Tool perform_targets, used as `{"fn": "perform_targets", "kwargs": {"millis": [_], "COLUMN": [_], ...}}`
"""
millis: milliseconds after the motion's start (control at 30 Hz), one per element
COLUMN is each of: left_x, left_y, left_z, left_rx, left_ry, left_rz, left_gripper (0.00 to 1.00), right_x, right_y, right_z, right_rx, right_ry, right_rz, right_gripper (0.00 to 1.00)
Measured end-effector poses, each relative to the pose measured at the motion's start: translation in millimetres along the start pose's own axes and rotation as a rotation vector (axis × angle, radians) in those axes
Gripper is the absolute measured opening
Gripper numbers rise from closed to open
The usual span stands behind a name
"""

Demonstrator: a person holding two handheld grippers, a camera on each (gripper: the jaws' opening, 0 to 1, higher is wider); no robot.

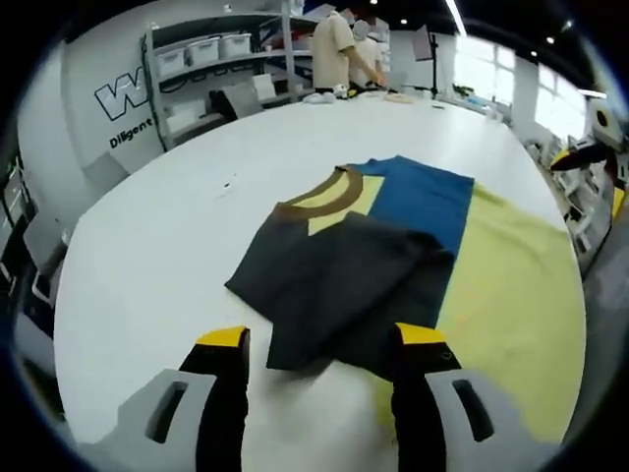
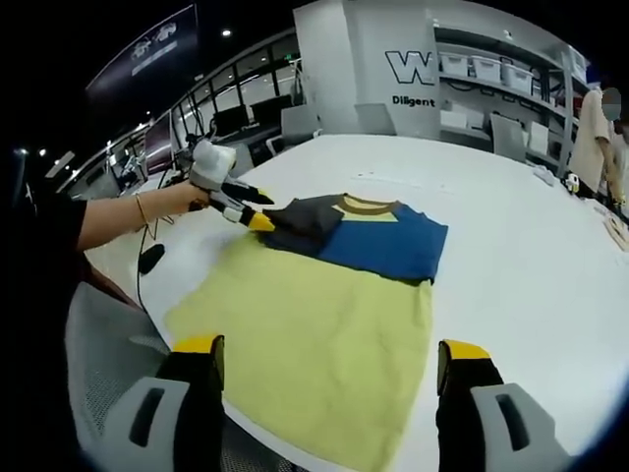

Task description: Fold the garment on the visible template until the final outline fits inside the template.

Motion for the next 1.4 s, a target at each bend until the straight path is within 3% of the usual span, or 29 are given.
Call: {"fn": "perform_targets", "kwargs": {"millis": [233,300,467,533,733,1000,1167,1300,1400], "left_x": [-7.4,-7.8,-8.5,-8.0,-3.8,8.7,22.7,39.8,46.8], "left_y": [2,2,1,1,3,13,20,24,25], "left_z": [5.4,5.2,4.0,5.7,7.4,-3.8,-20.8,-38.3,-48.2], "left_rx": [-0.004,-0.003,0.006,-0.003,-0.021,-0.030,-0.004,0.020,0.021], "left_ry": [-0.060,-0.061,-0.065,-0.062,-0.043,0.009,-0.012,-0.058,-0.096], "left_rz": [0.008,0.006,0.011,0.015,0.028,0.076,0.127,0.203,0.214], "left_gripper": [0.32,0.21,0.11,0.02,0.01,0.01,0.01,0.01,0.01], "right_x": [0,1,1,1,1,-1,-1,-2,-2], "right_y": [0,-1,-1,-1,-1,1,2,1,2], "right_z": [-0.2,0.2,-1.3,-1.8,-2.2,-2.0,-2.0,-3.0,-3.5], "right_rx": [-0.001,-0.003,0.000,-0.001,0.001,0.005,0.007,0.010,0.013], "right_ry": [-0.002,-0.003,-0.008,-0.006,-0.008,-0.002,0.001,0.005,0.005], "right_rz": [0.004,0.006,0.010,0.010,0.011,0.008,0.007,0.006,0.005], "right_gripper": [0.86,0.86,0.86,0.86,0.85,0.85,0.85,0.85,0.85]}}
Point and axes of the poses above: the point that each gripper's makers call its tool centre point, and the gripper's own axes: y roughly backward along the fingers, x roughly to its right, z roughly out of its underside, the point moved 5 cm from there along y, roughly backward along the fingers, and after that the axes turned 3 degrees about x, right-handed, at the moved point
